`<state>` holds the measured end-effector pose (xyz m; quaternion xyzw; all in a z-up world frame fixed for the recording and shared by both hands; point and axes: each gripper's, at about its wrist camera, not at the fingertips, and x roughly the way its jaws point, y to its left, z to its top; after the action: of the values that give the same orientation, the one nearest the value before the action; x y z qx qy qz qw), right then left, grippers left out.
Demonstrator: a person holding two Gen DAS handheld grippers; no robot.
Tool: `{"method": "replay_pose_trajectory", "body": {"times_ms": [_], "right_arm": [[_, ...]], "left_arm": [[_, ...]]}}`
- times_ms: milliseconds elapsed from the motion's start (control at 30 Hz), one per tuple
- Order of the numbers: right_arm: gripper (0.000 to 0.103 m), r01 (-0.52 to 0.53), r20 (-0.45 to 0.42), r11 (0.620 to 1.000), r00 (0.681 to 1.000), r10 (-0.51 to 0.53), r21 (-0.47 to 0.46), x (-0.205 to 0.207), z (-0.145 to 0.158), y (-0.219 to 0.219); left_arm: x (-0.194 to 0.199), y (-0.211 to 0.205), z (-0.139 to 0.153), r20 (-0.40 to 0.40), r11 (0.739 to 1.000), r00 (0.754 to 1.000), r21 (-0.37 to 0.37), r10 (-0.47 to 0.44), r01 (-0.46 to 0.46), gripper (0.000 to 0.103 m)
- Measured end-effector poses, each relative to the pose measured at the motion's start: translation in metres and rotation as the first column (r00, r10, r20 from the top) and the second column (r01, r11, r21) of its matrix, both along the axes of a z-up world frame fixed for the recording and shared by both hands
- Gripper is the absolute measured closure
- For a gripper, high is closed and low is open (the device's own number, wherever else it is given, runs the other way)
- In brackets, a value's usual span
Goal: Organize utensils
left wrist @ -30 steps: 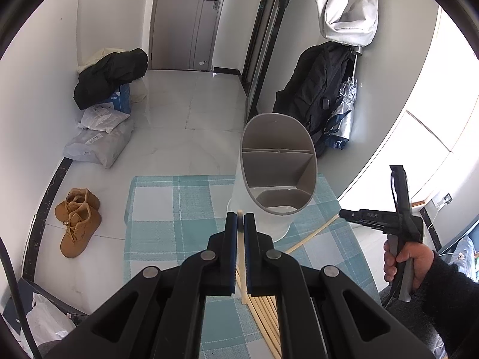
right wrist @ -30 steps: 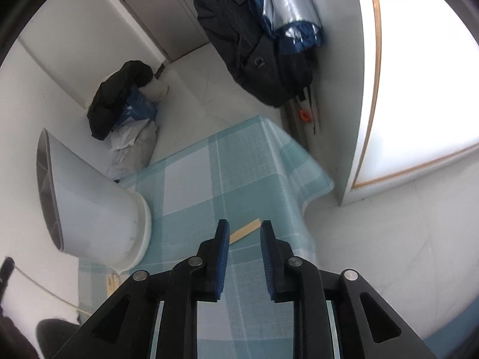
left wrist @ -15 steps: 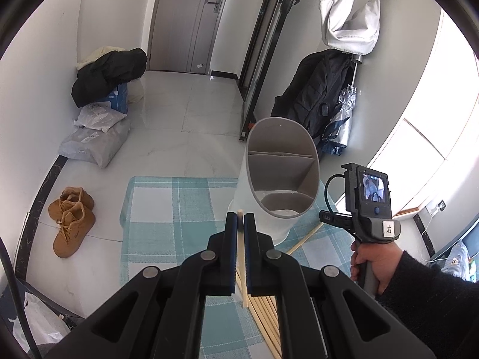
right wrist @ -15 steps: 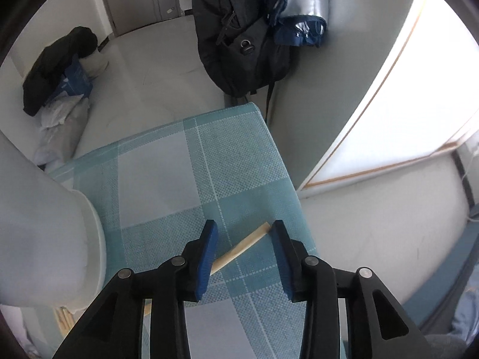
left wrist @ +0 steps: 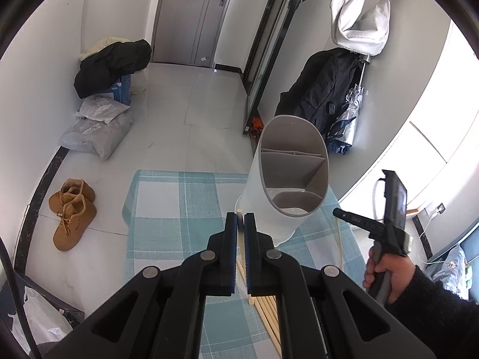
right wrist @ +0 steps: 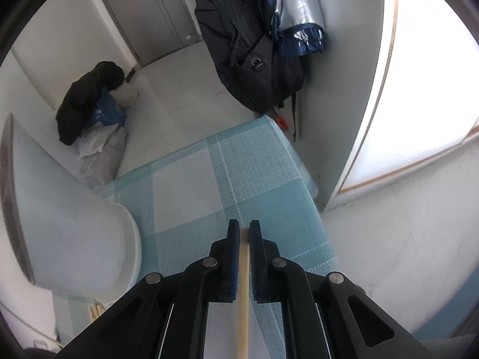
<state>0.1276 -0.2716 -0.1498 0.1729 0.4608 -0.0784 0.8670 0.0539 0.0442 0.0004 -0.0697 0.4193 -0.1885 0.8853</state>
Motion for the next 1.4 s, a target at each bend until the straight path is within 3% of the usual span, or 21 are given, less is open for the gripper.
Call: {"method": "replay_pose_trajectory", "body": {"times_ms": [167,233,367,500,700,933,1200,1400], "right_arm": [[0.097,-0.086,0.195,0.991,0.979,0.064,0.105,-0.041,0.025,0.002],[0.097,-0.133,0.265,0.987,0.958,0.106,0.086,-0.058,0.038,0.011],[0.097,-0.246,0.419,0.969,0.879,0.227,-0.009,-0.093,0.066,0.038],[0.097,-0.306,0.525,0.951,0.804,0.281,-0.041,-0.119,0.082,0.057],[0.097,-0.327,0.596,0.945,0.753,0.279,-0.028,-0.13,0.095,0.063],[0.097,-0.328,0.65,0.944,0.712,0.266,-0.028,-0.132,0.117,0.055],[0.097,-0.343,0.748,0.937,0.604,0.275,-0.068,-0.119,0.176,0.062],[0.097,-0.34,0.793,0.934,0.535,0.291,-0.113,-0.091,0.223,0.069]], "left_arm": [[-0.004,-0.007,0.008,-0.005,0.999,1.0,0.035,-0.02,0.02,0.102],[-0.007,-0.012,0.012,-0.001,0.998,0.999,0.056,-0.032,0.032,0.102],[-0.012,-0.021,0.016,-0.012,0.995,0.999,0.09,-0.044,0.045,0.102],[-0.019,-0.03,0.022,-0.006,0.99,0.998,0.13,-0.061,0.062,0.102],[-0.026,-0.034,0.032,0.011,0.983,0.998,0.175,-0.062,0.059,0.103],[-0.028,-0.04,0.054,0.016,0.984,0.996,0.16,-0.086,0.082,0.103],[-0.02,-0.047,0.109,0.068,0.987,0.99,0.105,-0.126,0.119,0.103],[0.009,-0.05,0.147,0.095,0.989,0.985,0.059,-0.141,0.136,0.103]]}}
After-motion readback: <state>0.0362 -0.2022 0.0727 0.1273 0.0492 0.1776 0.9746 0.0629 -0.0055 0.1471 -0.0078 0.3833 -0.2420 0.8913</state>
